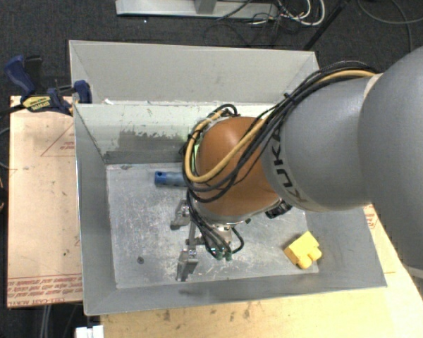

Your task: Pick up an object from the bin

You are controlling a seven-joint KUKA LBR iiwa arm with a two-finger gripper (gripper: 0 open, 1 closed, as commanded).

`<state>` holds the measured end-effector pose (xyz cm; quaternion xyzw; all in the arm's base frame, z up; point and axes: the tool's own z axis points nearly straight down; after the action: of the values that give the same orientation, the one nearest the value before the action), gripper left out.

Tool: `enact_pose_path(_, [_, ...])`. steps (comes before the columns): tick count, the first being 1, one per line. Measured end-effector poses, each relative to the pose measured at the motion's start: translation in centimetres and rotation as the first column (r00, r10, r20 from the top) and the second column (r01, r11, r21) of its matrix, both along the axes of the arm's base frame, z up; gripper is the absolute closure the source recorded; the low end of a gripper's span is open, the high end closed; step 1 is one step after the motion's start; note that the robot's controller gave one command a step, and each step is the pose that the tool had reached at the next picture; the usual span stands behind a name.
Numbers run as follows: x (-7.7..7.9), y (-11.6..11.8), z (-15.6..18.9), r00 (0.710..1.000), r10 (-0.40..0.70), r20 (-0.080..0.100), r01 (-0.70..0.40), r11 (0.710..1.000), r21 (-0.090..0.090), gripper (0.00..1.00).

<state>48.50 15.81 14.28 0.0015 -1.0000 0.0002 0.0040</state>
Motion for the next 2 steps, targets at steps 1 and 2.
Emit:
enact_pose_path(1, [1.0,3.7,12.9,0.972,-0.232,0.015,0.232,0.973,0.006,0.00])
enact_pose_path(2, [-0.4,4.9,1.5,0.971,-0.239,0.001,0.239,0.971,-0.004,0.00])
